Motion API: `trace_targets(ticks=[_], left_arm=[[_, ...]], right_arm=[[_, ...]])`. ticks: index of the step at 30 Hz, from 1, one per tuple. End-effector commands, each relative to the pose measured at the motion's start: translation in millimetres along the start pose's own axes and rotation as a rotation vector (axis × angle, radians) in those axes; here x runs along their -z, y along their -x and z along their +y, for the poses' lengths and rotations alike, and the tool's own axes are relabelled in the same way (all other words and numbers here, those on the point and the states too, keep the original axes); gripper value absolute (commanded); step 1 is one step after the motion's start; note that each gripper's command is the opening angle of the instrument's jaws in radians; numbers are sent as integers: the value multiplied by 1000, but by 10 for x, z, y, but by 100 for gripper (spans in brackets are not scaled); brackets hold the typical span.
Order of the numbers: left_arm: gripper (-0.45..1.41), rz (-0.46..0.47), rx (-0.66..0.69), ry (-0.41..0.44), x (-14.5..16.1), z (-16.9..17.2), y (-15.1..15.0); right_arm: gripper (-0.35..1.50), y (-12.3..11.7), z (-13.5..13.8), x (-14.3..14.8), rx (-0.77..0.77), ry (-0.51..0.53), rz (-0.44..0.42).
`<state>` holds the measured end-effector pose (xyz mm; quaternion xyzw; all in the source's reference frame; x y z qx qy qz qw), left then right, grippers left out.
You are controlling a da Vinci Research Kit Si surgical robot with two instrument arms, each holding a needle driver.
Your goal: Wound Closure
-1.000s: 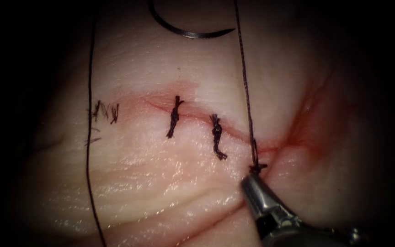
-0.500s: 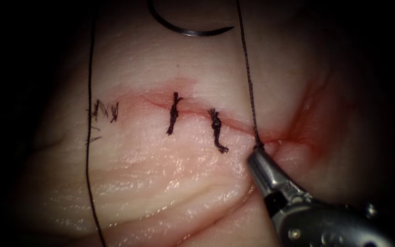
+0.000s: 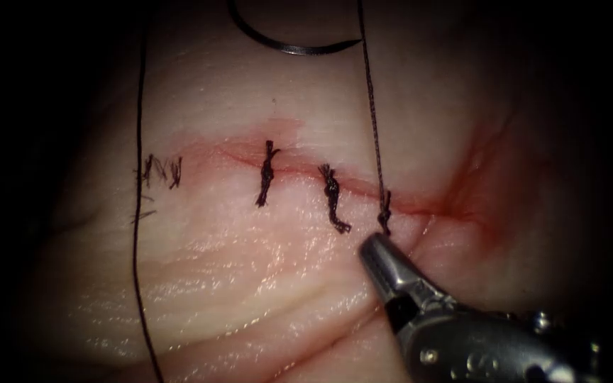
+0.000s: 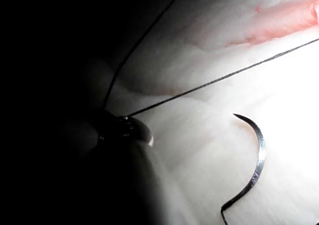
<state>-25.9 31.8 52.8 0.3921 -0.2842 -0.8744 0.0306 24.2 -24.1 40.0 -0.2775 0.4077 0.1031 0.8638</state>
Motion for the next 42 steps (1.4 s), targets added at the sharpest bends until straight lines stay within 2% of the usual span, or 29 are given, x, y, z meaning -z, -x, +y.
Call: trace_targets(ticks=[1,6,15,25,33,34,37,38,39,42], left_arm=[[-45,-5,0,-5,-12,-6,1],[-45,-33,2,-17,-26,-15,10],[-45,-68,4,-30,-51,-30,23],[-45,-89,1,-38,-62,-36,31],[-45,-35,20,-43,-59,-21,17],[-45,-22,27,-42,-58,-20,14],[-45,18,56,-37,-53,-16,4],[-45,31,70,-34,-51,-14,1],[-45,48,79,-31,-48,-13,-3],[-45,116,145,-16,-36,-6,-19]], right_arm=[[-35,-1,-7,-5,3,-1,2],[-35,5,-18,0,18,-13,-9],[-35,28,-34,4,51,-23,-28],[-35,21,-34,7,33,-31,-31],[-35,13,-25,10,-37,-24,11],[-13,10,-23,10,-41,-31,27],[103,3,-17,14,-70,-13,49],[121,1,-14,16,-81,-3,55],[131,-1,-11,17,-85,0,65],[145,-6,-2,21,-211,-37,87]])
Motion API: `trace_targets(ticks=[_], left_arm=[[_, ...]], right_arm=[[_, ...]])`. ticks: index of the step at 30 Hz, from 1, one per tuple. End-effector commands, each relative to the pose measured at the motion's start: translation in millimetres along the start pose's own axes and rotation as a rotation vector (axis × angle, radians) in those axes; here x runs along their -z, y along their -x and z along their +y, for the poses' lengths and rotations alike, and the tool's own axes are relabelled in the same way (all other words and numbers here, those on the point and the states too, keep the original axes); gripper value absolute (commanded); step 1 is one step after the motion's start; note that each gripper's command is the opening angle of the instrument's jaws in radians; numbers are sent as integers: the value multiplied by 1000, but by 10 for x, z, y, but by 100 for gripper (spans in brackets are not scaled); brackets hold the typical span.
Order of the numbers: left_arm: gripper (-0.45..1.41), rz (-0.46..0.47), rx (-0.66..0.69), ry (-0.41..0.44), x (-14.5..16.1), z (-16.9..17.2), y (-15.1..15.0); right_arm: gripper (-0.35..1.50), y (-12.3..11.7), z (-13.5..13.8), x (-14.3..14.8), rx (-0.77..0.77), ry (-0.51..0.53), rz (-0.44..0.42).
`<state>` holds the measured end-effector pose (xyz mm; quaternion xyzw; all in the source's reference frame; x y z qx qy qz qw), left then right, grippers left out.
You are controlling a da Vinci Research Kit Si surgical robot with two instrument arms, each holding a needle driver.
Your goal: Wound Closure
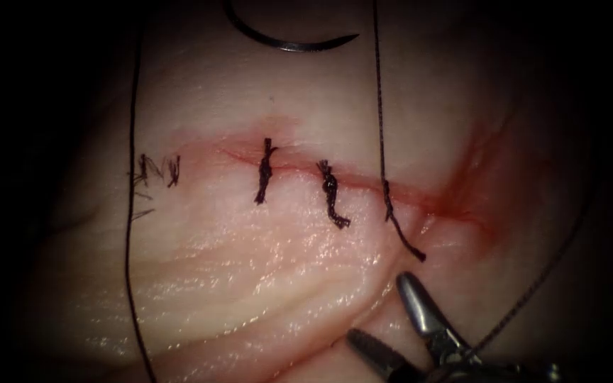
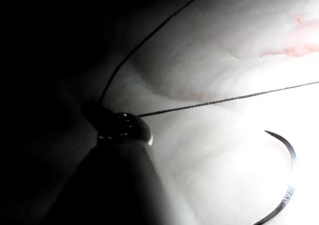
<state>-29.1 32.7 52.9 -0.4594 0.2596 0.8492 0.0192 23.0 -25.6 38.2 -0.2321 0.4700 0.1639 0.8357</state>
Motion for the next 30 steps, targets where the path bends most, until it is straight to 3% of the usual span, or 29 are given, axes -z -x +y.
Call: trace_targets(ticks=[1,4,7,9,10,11,12,18,23,26,28,30], left_arm=[[-45,31,22,6,-4,0,-6],[-45,129,107,43,13,15,-28],[-45,209,186,91,36,33,-50],[-45,270,232,127,55,47,-65],[-45,297,243,140,64,52,-72],[-45,326,266,159,75,59,-80],[-45,351,278,172,83,63,-87],[-45,515,378,263,127,89,-122],[-45,613,437,333,153,120,-138],[-45,629,451,410,166,145,-144],[-45,621,453,466,173,163,-147],[-45,600,447,503,179,178,-149]], right_arm=[[147,0,1,-1,-78,-27,3],[145,-2,8,8,-201,-48,3],[120,-1,19,18,-216,-77,-8],[78,3,32,22,-77,-131,-18],[46,5,38,23,-36,-166,-23],[-22,8,47,24,-18,-222,-12],[-35,10,53,24,-21,-249,-14],[-35,21,88,7,-9,-377,46],[-35,28,110,-15,-131,-440,87],[-35,28,115,-30,-182,-465,108],[-13,25,116,-41,-218,-479,116],[-10,23,116,-49,-248,-489,122]])
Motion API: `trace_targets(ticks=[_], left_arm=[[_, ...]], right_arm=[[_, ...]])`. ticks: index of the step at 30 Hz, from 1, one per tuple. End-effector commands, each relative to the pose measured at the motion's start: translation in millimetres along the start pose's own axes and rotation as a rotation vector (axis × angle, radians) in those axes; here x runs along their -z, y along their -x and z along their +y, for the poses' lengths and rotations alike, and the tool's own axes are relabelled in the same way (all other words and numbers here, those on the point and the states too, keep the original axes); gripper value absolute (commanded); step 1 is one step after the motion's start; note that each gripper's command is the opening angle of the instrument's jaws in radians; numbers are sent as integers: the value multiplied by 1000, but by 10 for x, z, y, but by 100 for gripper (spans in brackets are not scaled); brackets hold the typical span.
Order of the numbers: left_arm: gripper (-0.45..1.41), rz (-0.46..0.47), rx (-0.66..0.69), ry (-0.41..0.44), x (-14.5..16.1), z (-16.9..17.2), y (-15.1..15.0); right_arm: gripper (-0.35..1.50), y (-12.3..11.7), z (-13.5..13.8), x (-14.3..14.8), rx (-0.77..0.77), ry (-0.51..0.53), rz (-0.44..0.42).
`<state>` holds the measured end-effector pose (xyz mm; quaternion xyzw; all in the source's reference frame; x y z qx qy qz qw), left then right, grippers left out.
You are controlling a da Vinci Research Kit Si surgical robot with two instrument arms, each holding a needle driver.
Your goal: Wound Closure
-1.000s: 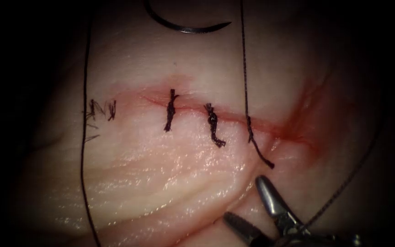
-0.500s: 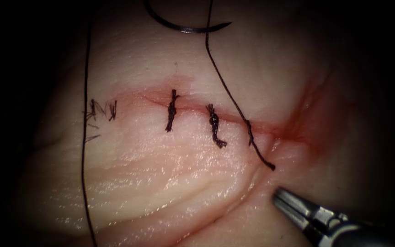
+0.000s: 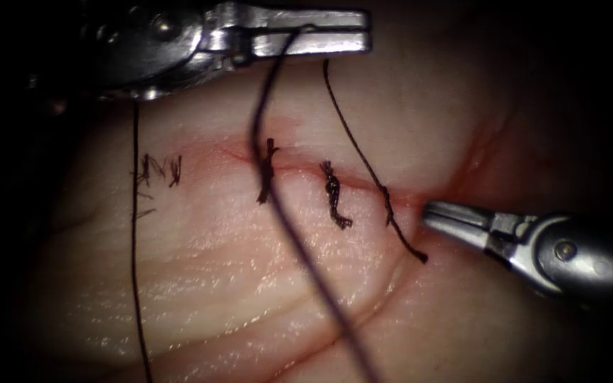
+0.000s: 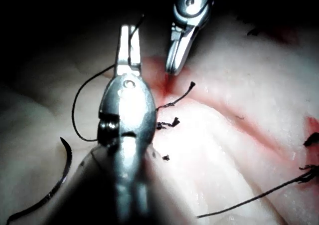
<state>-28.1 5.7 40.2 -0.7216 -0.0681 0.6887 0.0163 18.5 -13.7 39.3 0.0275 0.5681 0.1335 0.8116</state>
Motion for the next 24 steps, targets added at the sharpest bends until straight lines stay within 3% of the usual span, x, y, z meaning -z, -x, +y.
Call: trace_targets(ticks=[1,2,4,15,20,24], left_arm=[[-45,-19,4,19,-8,6,8],[-45,-25,9,27,-9,12,10],[-45,-25,18,34,-11,26,15],[-45,-13,58,66,-23,68,33],[-45,-15,94,72,-24,75,39],[-45,-80,102,27,-20,69,48]], right_arm=[[-10,-2,4,-19,-14,-6,12],[-10,-3,6,-23,-18,-11,19],[-35,-5,10,-33,-27,-26,39],[-35,4,54,-85,-89,-76,152],[-35,13,78,-100,-234,-124,296],[-35,10,92,-100,-327,-188,426]])
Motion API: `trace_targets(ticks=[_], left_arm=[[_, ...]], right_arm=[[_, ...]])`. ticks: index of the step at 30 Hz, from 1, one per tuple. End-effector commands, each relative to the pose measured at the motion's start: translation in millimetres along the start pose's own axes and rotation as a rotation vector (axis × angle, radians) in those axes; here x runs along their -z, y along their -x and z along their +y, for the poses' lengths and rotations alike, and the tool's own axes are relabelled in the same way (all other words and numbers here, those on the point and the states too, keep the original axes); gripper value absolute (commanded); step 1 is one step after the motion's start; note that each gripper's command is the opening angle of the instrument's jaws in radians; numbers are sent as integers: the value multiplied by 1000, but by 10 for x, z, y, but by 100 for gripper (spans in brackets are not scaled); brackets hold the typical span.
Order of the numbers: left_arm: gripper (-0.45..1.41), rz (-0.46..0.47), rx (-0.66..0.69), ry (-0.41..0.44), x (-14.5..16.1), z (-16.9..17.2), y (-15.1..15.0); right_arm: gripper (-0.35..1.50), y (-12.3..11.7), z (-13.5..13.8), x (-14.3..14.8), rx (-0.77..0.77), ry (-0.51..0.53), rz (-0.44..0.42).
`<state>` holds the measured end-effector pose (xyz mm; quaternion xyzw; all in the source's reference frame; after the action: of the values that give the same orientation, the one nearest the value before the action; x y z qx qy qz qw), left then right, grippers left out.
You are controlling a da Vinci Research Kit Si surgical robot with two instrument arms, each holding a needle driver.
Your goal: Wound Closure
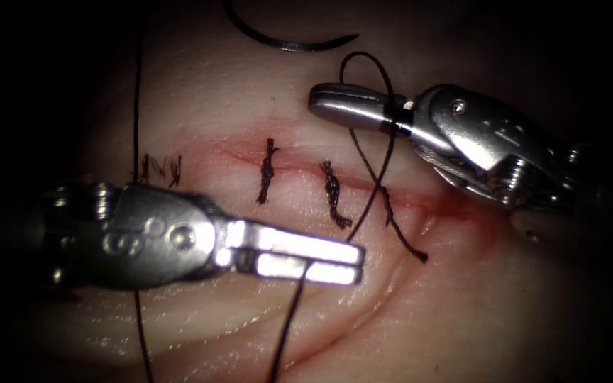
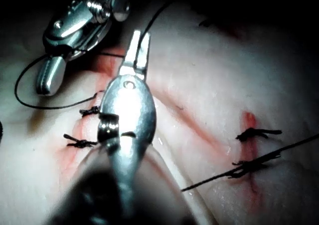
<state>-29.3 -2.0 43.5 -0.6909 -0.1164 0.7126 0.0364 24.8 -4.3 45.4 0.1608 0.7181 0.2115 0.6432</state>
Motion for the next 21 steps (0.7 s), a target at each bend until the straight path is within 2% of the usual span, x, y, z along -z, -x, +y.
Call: trace_targets(ticks=[1,5,10,17,19,20,21], left_arm=[[-45,-17,1,-19,-4,-5,7],[-45,-87,-4,-66,4,-20,25],[-45,-151,-11,-90,8,-35,53],[-45,-168,2,-113,13,-51,81],[-45,-169,2,-116,14,-57,84],[-45,-168,3,-115,14,-62,86],[-45,-168,3,-115,14,-62,86]], right_arm=[[-35,-2,5,-9,-28,-30,47],[-35,-15,4,-6,-114,-168,148],[-35,-23,-7,-5,-136,-323,202],[-35,-33,-12,9,-121,-493,187],[-35,-33,-13,13,-73,-550,147],[-35,-34,-16,17,-30,-609,93],[-35,-34,-16,17,-30,-609,93]])
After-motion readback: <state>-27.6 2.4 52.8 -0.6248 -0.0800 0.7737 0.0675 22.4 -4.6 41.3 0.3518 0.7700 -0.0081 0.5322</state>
